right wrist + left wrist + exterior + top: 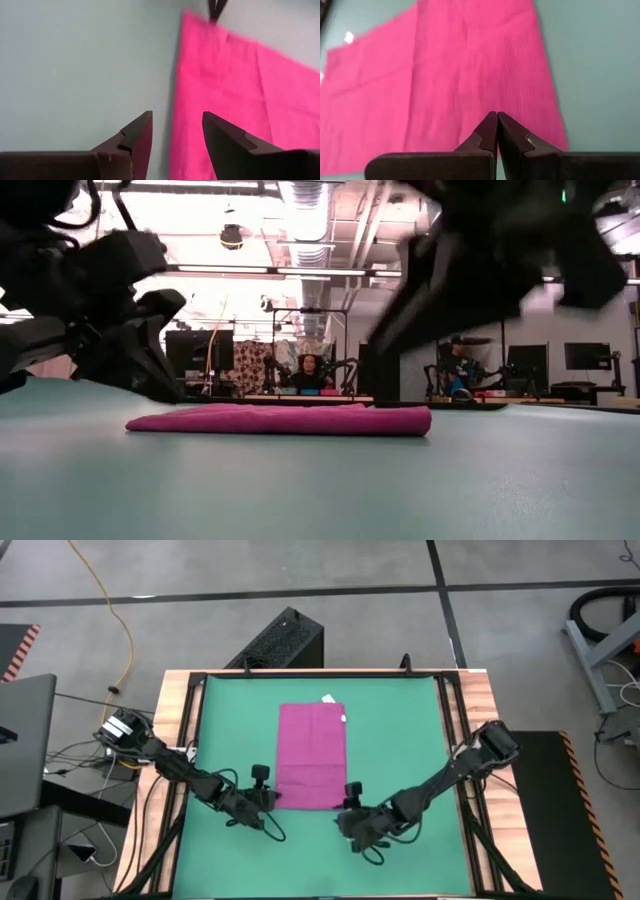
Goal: Roll towel into tight, uniform cylinder
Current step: Roll the pink towel
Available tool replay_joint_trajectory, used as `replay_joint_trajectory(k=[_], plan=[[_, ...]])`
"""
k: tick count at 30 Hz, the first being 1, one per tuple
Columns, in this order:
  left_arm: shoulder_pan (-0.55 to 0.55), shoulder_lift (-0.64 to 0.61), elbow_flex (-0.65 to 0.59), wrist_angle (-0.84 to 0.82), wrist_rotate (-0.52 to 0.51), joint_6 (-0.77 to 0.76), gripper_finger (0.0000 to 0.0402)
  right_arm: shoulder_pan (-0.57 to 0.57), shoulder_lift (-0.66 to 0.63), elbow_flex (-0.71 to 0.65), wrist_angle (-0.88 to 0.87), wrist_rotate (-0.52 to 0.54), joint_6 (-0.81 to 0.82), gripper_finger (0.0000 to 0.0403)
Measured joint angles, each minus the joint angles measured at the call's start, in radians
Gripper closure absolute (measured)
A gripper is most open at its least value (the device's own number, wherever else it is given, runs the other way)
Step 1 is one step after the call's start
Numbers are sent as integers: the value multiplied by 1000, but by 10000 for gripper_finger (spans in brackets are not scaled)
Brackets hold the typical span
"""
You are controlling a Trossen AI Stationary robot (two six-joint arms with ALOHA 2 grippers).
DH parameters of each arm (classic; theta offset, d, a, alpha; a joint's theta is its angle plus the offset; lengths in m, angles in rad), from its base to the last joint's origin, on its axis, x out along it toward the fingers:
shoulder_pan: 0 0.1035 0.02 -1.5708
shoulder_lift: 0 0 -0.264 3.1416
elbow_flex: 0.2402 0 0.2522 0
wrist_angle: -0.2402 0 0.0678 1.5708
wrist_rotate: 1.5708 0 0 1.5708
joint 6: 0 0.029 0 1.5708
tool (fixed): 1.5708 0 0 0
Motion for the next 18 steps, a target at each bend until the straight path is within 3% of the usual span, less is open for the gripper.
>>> replay_joint_trajectory(k=[12, 18], plan=[[10, 0, 1, 106, -18, 130, 401, -38, 35, -99, 78, -1, -45, 184], [88, 0, 1, 131, 121, 193, 401, -69, 35, -194, 267, -14, -51, 184]])
